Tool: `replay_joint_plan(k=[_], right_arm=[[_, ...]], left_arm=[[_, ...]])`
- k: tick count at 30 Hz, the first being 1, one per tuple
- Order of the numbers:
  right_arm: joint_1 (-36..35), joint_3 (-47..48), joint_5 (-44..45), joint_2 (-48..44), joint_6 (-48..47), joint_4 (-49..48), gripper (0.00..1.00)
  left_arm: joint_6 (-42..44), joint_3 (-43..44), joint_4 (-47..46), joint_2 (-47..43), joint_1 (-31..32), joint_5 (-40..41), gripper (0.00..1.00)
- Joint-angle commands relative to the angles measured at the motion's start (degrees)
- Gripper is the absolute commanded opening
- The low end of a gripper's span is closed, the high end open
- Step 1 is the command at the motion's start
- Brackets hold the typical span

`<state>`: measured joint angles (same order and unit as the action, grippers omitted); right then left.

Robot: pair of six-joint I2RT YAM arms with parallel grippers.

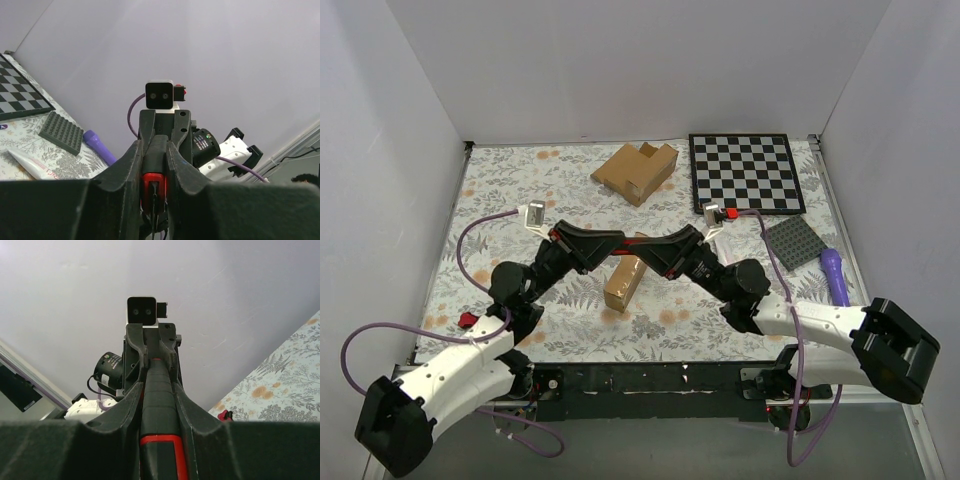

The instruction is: Unpack the express box

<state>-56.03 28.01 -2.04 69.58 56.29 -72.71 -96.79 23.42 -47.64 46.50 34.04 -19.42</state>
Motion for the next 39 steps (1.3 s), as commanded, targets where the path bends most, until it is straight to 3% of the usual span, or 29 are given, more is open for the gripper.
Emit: replay_joint_plan(k=[1, 3, 4, 5, 6, 7, 12, 16, 21, 25, 27, 32, 39], right_arm=[[0.0, 2.2, -0.6, -3.9, -4.9, 9.4, 0.32], [0.1, 6.2, 0.2, -6.4, -8.2, 21.0, 0.57], [0.1, 7.4, 1.2, -9.1, -10.3, 32.7, 0.61], [0.1, 8.6, 1.8, -10.5, -13.4, 37.2, 0.65], [0.4, 8.8, 5.7, -11.9, -15.0, 40.7, 0.90], [0.7, 9.1, 6.9, -14.7, -16.0, 47.8, 0.91], [1.3, 9.5, 12.5, -23.0, -24.3, 63.1, 0.94], [1.2, 8.6, 13.6, -29.8, -27.3, 69.2, 0.94], [1.3, 6.0, 13.5, -34.9, -28.2, 72.6, 0.91], [1.2, 4.7, 11.9, -37.8, -28.2, 75.3, 0.88], [1.2, 4.5, 11.6, -38.2, -28.3, 77.2, 0.87], [1.2, 4.2, 13.0, -38.1, -27.1, 80.2, 0.86], [1.2, 4.8, 13.4, -38.0, -26.6, 82.5, 0.85]], left_arm=[[3.6, 3.5, 7.4, -0.9, 0.1, 1.1, 0.00], [6.9, 7.4, 18.7, -0.5, 0.1, 3.3, 0.00], [9.7, 11.2, 22.0, -0.1, 0.0, 3.8, 0.00], [10.9, 12.8, 25.0, 0.4, -0.7, 4.0, 0.00], [11.5, 14.2, 30.0, 1.9, -1.3, 3.6, 0.00], [12.0, 16.0, 32.4, 2.9, -2.3, 2.9, 0.00], [10.1, 21.9, 40.2, 8.8, -12.8, -6.9, 0.00], [7.9, 22.6, 42.5, 13.3, -18.3, -7.8, 0.00], [1.3, 16.0, 36.9, 16.9, -28.1, -8.2, 0.00], [3.1, 14.5, 39.7, 19.6, -33.7, -1.3, 0.00], [3.8, 14.0, 38.8, 22.5, -37.8, -1.8, 0.00], [3.8, 14.5, 33.2, 32.2, -40.4, -6.0, 0.00], [5.6, 16.1, 32.3, 42.0, -40.4, -5.0, 0.00]])
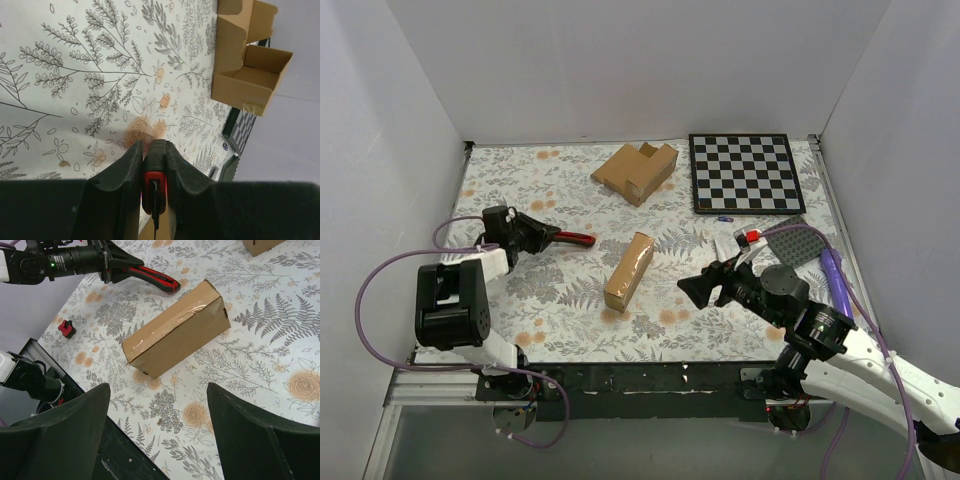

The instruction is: Unpack the express box

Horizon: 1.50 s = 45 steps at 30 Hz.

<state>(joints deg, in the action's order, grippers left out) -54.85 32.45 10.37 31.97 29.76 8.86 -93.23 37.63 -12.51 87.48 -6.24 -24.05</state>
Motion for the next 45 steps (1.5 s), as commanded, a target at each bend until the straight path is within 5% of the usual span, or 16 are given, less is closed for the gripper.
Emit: replay_joint_plan(k=[1, 5, 7, 9, 26, 33, 38, 45], right_arm=[[0.0, 0.4, 1.1, -0.4, -0.1, 1.1, 0.85], [0.1, 0.2, 1.3, -0.5, 0.1, 1.2, 0.85], [0.1, 0.2, 1.4, 0.0, 0.1, 1.1, 0.85], [0.1, 0.1, 1.2, 0.6, -0.1, 0.8, 0.85], [0.0, -0.8, 1.7, 3.0, -2.6, -0.1, 0.85], [0.1, -1.9, 4.7, 3.9, -2.3, -0.6, 0.86], [0.0, -4.7, 8.2, 4.2, 0.6, -2.4, 0.85], [0.1, -3.4, 7.0, 9.7, -1.1, -1.6, 0.84]], left_arm=[[2.7, 1.8, -2.3, 1.4, -0.2, 0.1, 0.00], [5.4, 0.9, 0.6, 0.7, -0.2, 2.1, 0.08], [6.3, 0.0, 1.9, -0.4, -0.3, 3.6, 0.37], [6.7, -0.6, 3.3, -1.7, -0.3, 4.3, 0.54], [12.5, 3.1, 23.9, -15.8, -0.8, 19.8, 0.98], [14.6, 5.0, 27.7, -24.5, 2.4, 20.6, 0.98], [17.1, 9.0, 30.8, -26.1, 24.5, 35.6, 0.98], [17.6, 14.6, 36.2, -21.0, 33.8, 38.1, 0.98]])
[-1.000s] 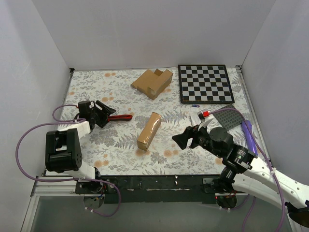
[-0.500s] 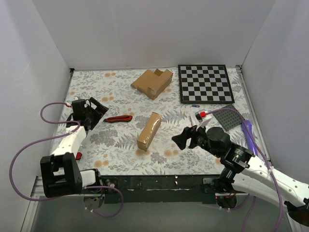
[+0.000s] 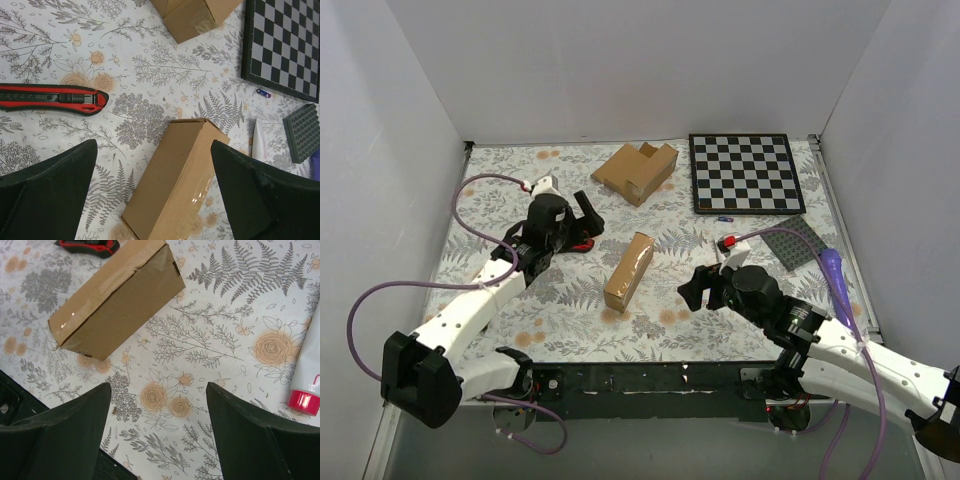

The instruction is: Unpack the express box

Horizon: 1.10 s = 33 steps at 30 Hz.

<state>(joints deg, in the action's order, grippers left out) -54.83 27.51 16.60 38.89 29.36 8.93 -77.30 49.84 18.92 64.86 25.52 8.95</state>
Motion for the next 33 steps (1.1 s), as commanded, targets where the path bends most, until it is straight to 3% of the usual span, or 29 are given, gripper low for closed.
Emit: replay_joint_plan(k=[1, 4, 8, 22, 33], right_arm=[[0.0, 1.6, 0.5, 3.2, -0.7, -1.6, 0.84], [0.1, 1.1, -0.1, 4.2, -0.1, -2.0, 0.83], [0.0, 0.2, -0.7, 3.8, 0.5, -3.0, 0.83], [0.1, -1.8, 0.5, -0.4, 1.1, -1.3, 0.83], [0.1, -2.7, -0.2, -0.9, 1.0, -2.2, 0.83]], left_arm=[[2.1, 2.7, 5.0, 2.1, 4.7, 4.9, 0.98], [5.3, 4.9, 5.3, 5.8, 14.1, 7.8, 0.98], [8.5, 9.6, 9.7, 13.3, 21.8, 13.8, 0.98], [15.3, 13.1, 11.1, 20.1, 22.6, 16.0, 0.98], [17.2, 10.9, 9.1, 16.4, 22.6, 11.7, 0.76]])
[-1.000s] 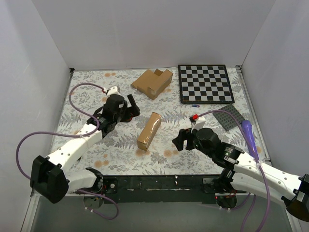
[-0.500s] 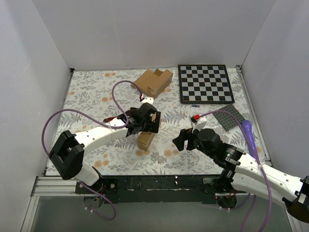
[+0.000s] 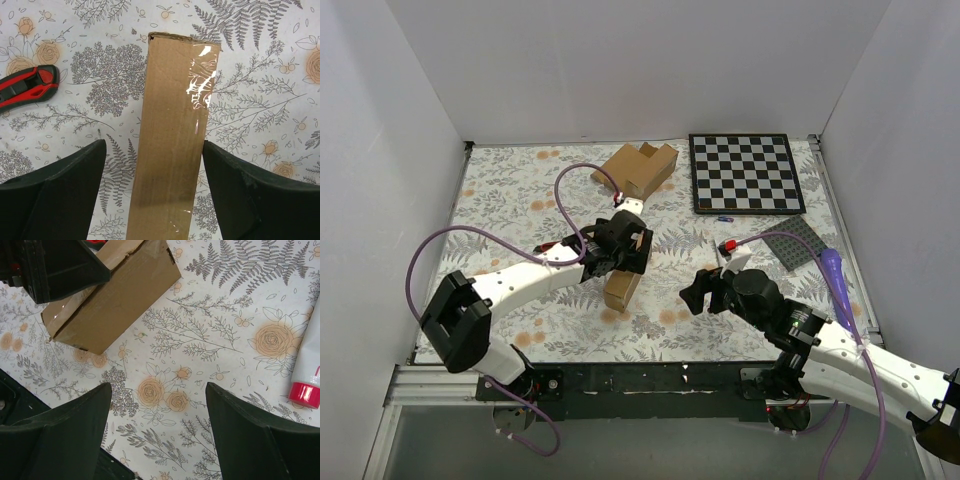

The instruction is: Unpack the express box

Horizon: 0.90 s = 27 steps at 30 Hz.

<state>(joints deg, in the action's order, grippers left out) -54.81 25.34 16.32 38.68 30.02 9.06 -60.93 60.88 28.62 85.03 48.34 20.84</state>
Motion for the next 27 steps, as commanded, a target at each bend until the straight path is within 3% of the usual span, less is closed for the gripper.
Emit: replay_joint_plan(k=[1, 5, 12, 13, 17, 22, 27], right_arm=[[0.0, -0.6, 0.0, -0.7, 0.4, -2.5, 0.83], [0.0, -0.9, -0.3, -0.4, 0.4, -2.9, 0.83], [0.0, -0.7, -0.3, 0.2, 0.4, -3.8, 0.82], [0.0, -0.8, -0.4, 0.3, 0.3, -4.0, 0.82], [0.0, -1.0, -1.3, 1.1, 0.7, -6.2, 0.83], [0.0, -0.6, -2.4, 5.4, 2.2, -13.1, 0.81], [0.1, 1.1, -4.5, 12.5, 3.7, -16.8, 0.81]], left_arm=[[0.8, -0.2, -0.9, -4.2, -0.3, -0.2, 0.73], [0.5, -0.2, -1.4, -5.0, -1.0, -2.0, 0.63], [1.0, -0.2, -0.5, -5.2, -2.4, -1.4, 0.57], [1.0, -0.4, -0.6, -5.8, -2.5, -1.4, 0.58], [0.5, -1.0, -1.2, -7.2, -2.5, 0.0, 0.83], [-5.9, -4.4, -4.7, -11.5, -4.8, 2.5, 0.83], [-8.4, -7.5, -4.1, -12.7, -12.6, -3.5, 0.82]])
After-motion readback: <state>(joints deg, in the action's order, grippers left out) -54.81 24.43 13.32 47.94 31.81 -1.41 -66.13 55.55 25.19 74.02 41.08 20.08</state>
